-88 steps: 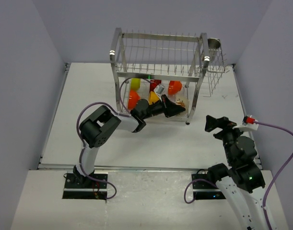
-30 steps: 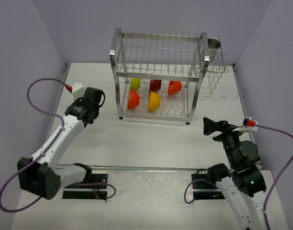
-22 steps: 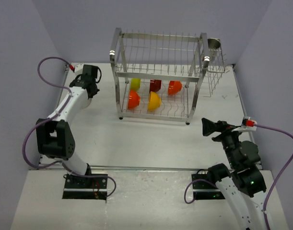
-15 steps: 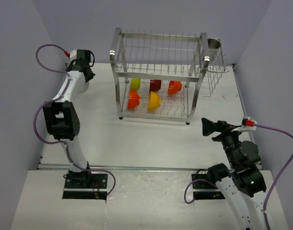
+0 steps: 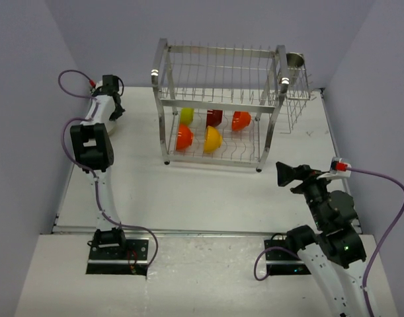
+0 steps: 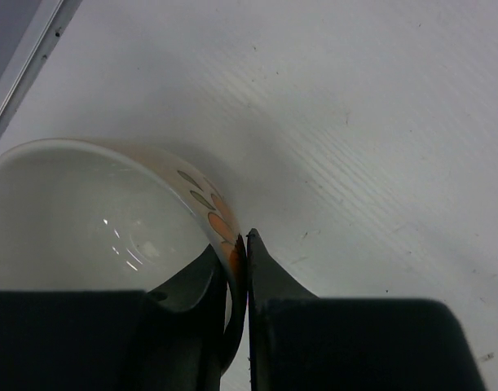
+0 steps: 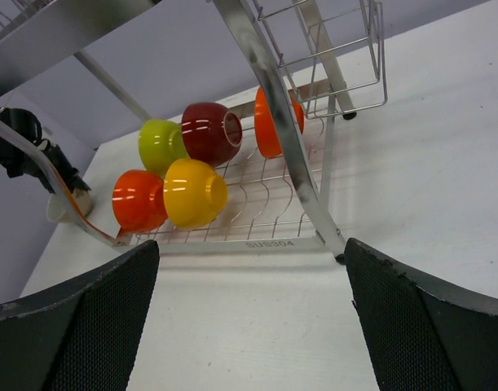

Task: Unload the bowls from the dish rack

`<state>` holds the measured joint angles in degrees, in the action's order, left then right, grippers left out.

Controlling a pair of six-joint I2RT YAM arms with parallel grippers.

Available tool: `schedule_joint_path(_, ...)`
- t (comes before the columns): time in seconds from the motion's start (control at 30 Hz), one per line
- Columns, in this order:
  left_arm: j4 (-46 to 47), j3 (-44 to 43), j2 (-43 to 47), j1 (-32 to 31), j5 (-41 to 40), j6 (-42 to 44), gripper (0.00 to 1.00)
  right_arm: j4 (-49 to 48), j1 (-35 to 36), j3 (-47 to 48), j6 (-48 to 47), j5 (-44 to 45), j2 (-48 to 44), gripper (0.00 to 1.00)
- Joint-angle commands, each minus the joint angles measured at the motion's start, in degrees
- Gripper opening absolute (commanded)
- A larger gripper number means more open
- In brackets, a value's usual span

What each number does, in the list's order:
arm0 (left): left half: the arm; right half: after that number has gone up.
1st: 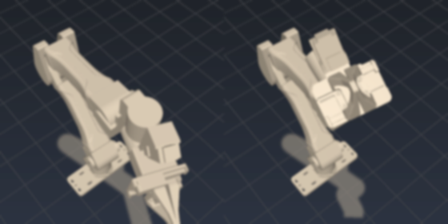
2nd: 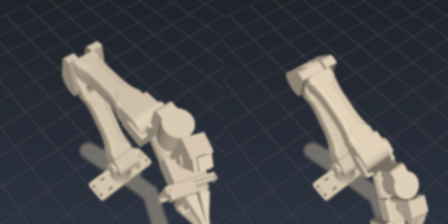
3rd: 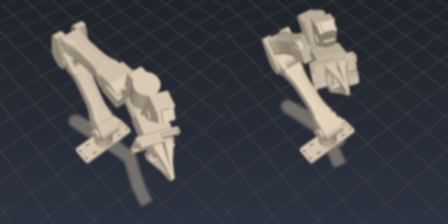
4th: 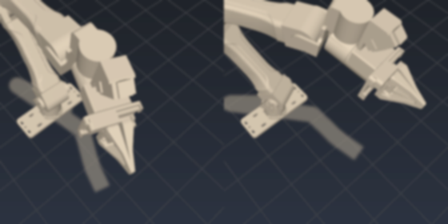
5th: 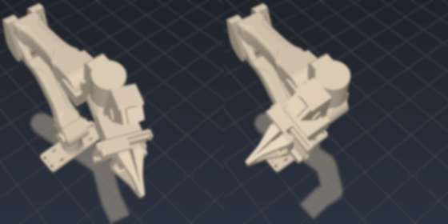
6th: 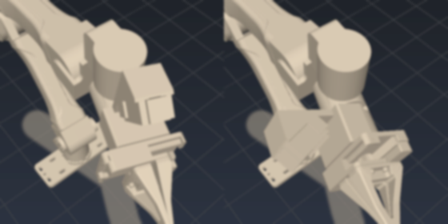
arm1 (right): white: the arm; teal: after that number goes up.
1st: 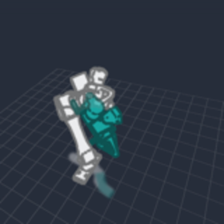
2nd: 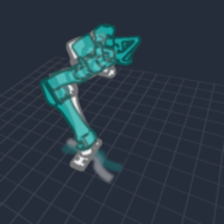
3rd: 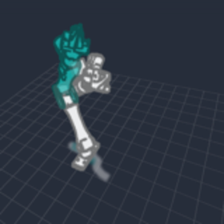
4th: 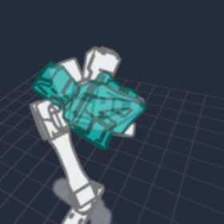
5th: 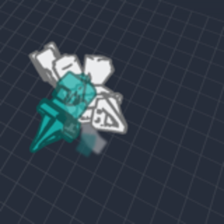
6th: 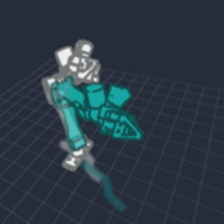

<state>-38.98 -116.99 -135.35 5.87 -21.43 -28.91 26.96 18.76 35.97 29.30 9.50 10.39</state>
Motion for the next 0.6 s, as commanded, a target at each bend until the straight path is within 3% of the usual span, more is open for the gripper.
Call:
schedule_joint_path(0.0,0.57,-3.69,1.58,0.28,-1.77,3.15,0.0,-1.82,0.13,-0.28,-1.09,0.0,0.77,0.96)
schedule_joint_path(0.57,-5.66,-3.51,1.49,-0.68,-13.54,8.51,0.0,-2.7,0.13,-0.81,-1.0,-1.06,1.21,0.96)
